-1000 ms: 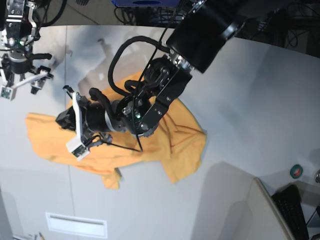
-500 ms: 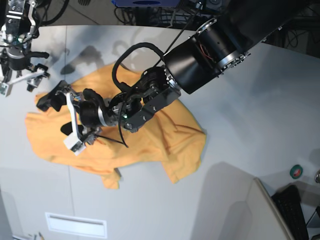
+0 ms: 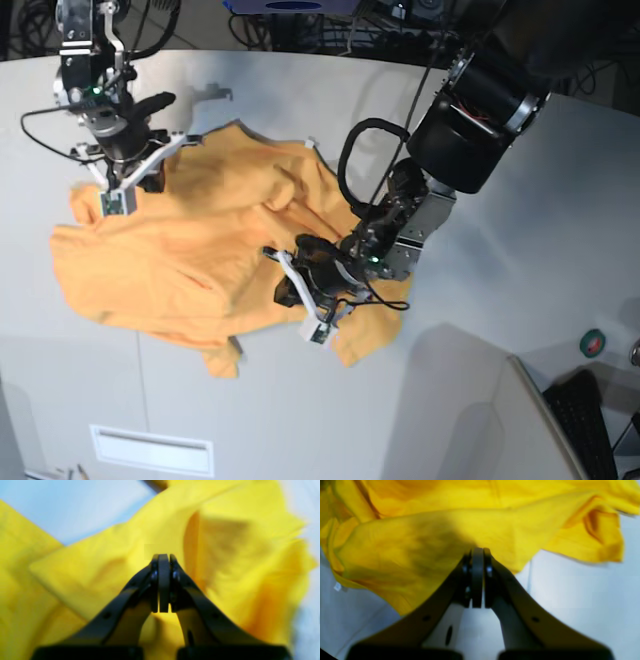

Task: Layout the t-shirt on the table in an organized manner, then fold the t-shirt properly
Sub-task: 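Sweep the left gripper across the shirt toward the right gripper, then release the shirt with both grippers and lift them clear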

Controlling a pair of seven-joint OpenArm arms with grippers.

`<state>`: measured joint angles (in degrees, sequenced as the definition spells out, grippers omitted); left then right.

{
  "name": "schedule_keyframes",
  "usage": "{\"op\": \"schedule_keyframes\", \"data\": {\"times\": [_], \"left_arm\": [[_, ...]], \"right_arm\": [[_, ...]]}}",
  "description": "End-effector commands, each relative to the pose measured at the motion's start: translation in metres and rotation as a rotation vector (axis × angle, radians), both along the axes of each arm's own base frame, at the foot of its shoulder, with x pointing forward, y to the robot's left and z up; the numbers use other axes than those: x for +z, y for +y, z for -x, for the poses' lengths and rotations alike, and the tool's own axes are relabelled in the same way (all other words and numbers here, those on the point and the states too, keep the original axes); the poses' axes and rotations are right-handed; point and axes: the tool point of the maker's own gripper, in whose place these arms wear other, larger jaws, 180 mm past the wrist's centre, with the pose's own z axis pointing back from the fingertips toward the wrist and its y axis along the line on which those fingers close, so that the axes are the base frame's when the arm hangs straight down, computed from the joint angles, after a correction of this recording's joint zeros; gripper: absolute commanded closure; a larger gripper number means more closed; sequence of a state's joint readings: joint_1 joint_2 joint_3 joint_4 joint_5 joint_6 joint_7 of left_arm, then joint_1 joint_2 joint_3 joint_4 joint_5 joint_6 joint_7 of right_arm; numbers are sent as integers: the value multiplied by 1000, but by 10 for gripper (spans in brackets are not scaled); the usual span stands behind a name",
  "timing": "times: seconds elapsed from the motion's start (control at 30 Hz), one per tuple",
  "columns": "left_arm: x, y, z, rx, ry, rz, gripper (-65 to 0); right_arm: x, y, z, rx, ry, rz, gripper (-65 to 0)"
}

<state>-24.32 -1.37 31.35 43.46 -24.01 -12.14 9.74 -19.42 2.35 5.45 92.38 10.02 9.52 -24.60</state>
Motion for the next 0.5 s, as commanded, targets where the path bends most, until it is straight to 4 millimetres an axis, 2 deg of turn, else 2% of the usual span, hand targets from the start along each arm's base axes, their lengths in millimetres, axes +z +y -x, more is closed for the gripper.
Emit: {"op": "schedule_keyframes", "data": {"times": [0.0,0.13,0.23,0.27,0.37,0.47], "left_arm": [[8,-4,-9,8,-65,-4,0],[-24,14,2,21,-82,-133,0],[-46,23,19,-10,-36,-199,0],[-52,27,26,-20,-22,-220,0],[-64,60,47,-43,0,-304,0],[-56,70,69,-69,0,-320,0]], "right_arm": [[3,3,-10,7,-21,-4,0],[-16,22,-16,56,32,-21,0],[-38,21,-19,53,91,-22,0],[-46,18,-18,48,115,-20,0],[-66,-6,-20,-21,173,-14,0],[-78,-37,-31,-89,209,2,0]]}}
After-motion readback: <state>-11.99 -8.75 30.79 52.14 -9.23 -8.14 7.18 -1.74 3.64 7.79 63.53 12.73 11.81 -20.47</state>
